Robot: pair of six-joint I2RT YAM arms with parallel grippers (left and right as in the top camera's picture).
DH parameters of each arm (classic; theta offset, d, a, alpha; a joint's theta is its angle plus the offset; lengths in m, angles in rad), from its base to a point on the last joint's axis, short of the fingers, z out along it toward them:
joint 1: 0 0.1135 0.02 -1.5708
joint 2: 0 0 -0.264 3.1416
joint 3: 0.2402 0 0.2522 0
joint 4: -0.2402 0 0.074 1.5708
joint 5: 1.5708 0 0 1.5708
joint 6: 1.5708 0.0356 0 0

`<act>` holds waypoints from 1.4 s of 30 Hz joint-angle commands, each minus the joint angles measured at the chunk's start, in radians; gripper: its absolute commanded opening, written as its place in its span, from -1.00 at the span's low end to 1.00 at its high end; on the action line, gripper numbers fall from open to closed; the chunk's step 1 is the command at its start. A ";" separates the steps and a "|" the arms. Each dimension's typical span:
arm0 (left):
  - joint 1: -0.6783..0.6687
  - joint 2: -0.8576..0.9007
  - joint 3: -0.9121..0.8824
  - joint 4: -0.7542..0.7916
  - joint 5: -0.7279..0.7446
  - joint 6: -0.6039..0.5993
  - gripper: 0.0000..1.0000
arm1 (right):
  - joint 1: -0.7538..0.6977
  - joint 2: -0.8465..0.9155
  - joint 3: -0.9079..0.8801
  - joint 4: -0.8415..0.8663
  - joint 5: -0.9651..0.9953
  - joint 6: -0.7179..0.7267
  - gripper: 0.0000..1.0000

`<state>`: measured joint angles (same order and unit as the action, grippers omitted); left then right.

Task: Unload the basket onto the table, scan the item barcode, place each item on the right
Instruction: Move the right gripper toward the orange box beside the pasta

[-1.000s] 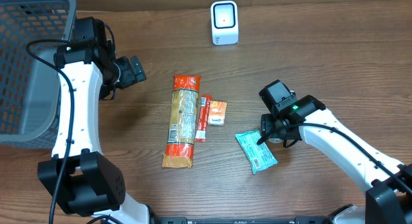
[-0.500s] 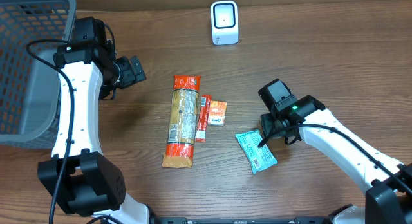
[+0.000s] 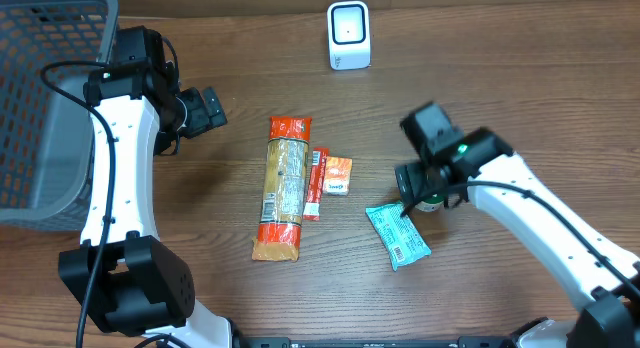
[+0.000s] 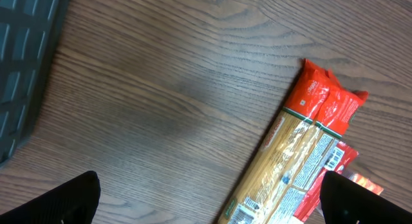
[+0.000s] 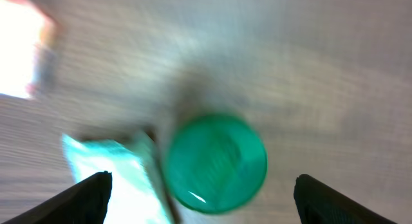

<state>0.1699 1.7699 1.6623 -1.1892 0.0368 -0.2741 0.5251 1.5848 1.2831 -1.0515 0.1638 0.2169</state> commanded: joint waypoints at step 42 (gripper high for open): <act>-0.006 0.002 0.018 -0.002 -0.003 0.016 1.00 | 0.082 0.409 0.135 0.317 -0.406 0.315 -0.30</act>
<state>0.1699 1.7699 1.6623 -1.1896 0.0368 -0.2741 0.5957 1.9587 1.4189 -0.7399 -0.2131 0.5240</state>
